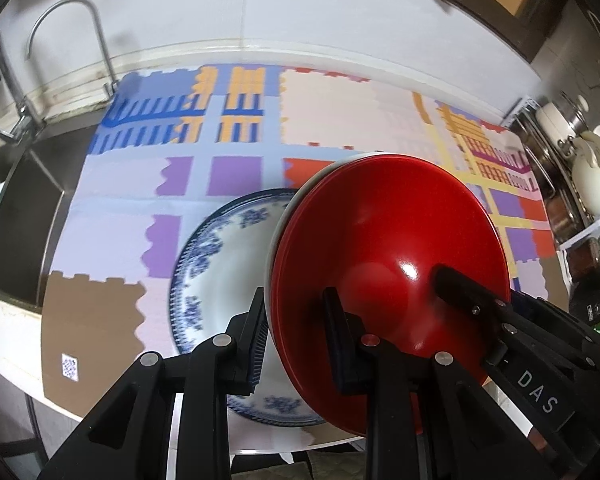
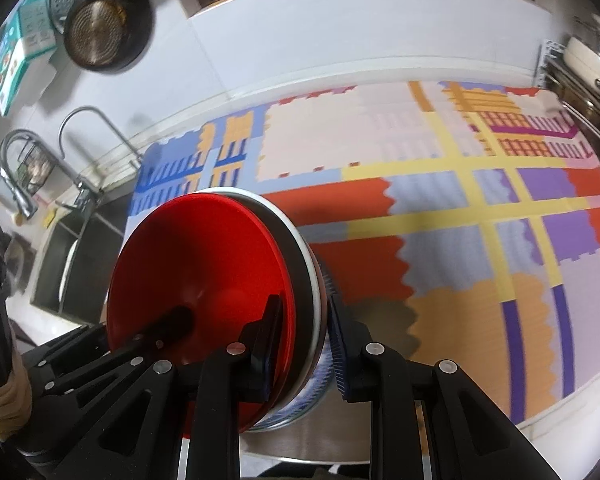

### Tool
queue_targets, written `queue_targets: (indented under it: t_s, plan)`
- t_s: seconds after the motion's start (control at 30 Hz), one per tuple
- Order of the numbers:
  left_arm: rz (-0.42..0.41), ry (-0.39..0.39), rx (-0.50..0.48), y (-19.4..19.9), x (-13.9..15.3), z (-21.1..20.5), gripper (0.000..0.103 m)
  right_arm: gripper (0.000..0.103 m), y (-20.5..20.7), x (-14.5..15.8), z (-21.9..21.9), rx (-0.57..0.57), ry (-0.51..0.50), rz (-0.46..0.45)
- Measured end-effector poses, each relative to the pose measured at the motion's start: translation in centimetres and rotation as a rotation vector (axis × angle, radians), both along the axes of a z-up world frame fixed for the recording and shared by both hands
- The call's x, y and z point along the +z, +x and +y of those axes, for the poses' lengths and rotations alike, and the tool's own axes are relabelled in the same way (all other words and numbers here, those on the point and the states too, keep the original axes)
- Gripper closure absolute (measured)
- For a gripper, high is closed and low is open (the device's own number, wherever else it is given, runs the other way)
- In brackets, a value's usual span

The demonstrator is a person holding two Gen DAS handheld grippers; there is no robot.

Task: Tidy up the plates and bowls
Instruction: 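Carry the nested bowls with both grippers over the blue-and-white plate stack, then lower the nested bowls onto the plate stack and open both grippers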

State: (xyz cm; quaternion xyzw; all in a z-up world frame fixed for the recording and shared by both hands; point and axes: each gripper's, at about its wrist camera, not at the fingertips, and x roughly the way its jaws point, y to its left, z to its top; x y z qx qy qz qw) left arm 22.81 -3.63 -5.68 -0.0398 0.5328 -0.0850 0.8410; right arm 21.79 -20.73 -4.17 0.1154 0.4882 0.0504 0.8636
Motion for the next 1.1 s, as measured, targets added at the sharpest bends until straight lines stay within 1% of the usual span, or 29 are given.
queue_targets:
  t_s: [0.2,0.37,0.7,1.0,1.1]
  plan:
    - [0.035,0.002,0.019,0.3,-1.3,1.7,0.077,0.078,0.5,-1.3,2.1,0.027,0.006,0.039]
    - [0.067,0.007,0.018,0.8,-2.5,2.2,0.077,0.078,1.2,-2.4,3.1,0.034,0.002,0.069]
    - [0.111,0.022,0.011,1.6,-4.3,2.5,0.077,0.078,2.4,-4.1,3.7,0.033,0.003,0.115]
    - [0.139,0.028,0.002,1.9,-5.2,2.3,0.077,0.078,2.9,-5.2,3.6,0.030,0.002,0.149]
    - [0.136,0.029,0.001,2.0,-5.2,2.3,0.076,0.078,2.9,-5.5,3.6,0.030,0.003,0.158]
